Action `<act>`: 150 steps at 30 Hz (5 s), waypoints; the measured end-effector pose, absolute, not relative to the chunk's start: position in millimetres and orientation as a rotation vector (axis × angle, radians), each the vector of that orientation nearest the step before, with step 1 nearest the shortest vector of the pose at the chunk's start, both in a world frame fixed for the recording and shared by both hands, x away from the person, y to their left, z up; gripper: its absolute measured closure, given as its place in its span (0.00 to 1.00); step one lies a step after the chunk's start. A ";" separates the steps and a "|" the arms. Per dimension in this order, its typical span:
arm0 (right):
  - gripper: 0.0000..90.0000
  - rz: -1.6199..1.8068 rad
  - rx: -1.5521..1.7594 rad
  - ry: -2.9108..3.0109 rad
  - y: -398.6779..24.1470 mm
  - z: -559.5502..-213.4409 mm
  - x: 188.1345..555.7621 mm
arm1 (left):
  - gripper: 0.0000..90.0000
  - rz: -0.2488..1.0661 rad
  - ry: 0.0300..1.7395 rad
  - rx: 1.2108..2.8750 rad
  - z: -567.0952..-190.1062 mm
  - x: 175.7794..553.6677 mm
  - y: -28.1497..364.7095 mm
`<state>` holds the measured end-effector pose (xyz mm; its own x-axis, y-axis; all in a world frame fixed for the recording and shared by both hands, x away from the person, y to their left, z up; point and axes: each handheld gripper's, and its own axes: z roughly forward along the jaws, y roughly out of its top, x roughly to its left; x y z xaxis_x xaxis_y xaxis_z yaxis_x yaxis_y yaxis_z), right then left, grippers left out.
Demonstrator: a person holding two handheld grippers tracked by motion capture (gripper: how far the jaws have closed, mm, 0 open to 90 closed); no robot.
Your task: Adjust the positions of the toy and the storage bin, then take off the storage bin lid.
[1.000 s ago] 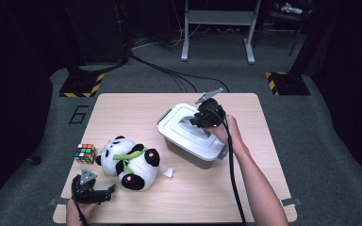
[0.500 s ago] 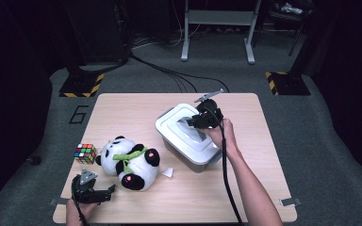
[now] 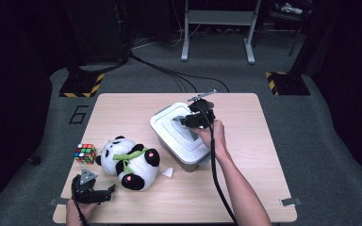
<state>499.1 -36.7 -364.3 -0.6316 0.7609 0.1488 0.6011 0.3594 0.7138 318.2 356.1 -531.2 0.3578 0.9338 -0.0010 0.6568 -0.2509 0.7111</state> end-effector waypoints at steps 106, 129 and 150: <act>0.74 1.066 1.221 2.110 -142.8 -298.6 475.5 | 0.01 0.574 1.374 2.008 -530.7 318.3 356.3; 0.74 0.992 1.395 1.994 -209.8 -317.4 478.7 | 0.01 0.576 1.380 1.991 -531.2 318.4 355.4; 0.74 0.925 1.598 1.940 -231.5 -368.0 499.0 | 0.01 0.575 1.380 1.989 -531.3 318.4 355.3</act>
